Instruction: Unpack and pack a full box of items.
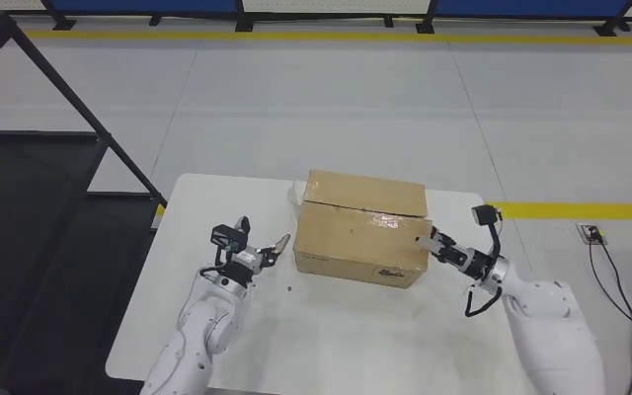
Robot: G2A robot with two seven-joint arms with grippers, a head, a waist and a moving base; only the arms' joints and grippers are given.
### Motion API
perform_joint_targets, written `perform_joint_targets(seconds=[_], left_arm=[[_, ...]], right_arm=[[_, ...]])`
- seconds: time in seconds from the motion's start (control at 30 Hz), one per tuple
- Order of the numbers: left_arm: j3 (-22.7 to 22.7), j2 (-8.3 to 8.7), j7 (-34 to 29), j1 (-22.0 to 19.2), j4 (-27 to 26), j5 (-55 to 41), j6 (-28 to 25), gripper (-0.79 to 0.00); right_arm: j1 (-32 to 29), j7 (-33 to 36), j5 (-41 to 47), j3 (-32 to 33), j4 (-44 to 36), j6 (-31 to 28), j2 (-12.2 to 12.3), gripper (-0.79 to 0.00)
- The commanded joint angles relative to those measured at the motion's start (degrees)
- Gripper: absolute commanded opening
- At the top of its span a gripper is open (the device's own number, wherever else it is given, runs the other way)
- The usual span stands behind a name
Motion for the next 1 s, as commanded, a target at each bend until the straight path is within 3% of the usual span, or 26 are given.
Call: perform_joint_targets(seconds=[0.0, 0.23, 0.37, 0.5, 0.97], left_arm=[[-0.8, 0.08, 0.1, 0.3, -0.3, -0.9, -0.1, 0.000], [-3.5, 0.43, -0.1, 1.4, -1.2, -3.3, -0.5, 0.000], [-4.5, 0.57, -0.2, 2.0, -1.7, -3.7, 0.0, 0.000], [-5.2, 0.65, -0.2, 2.5, -2.2, -4.0, 0.4, 0.000], [-6.6, 0.80, -0.6, 3.5, -2.3, -3.3, 2.9, 0.000]], right_arm=[[-0.3, -1.1, -0.9, -0.4, -0.3, -0.1, 0.1, -0.493], [-1.1, -4.7, -4.0, -2.0, -1.4, 0.5, 0.5, -0.650], [-1.5, -6.2, -5.4, -3.1, -2.5, 0.6, 0.7, -0.665], [-1.9, -7.1, -5.8, -4.4, -3.5, 0.5, 0.7, -0.785], [-3.0, -5.5, -1.8, -8.5, -6.2, -3.2, 1.4, -0.785]])
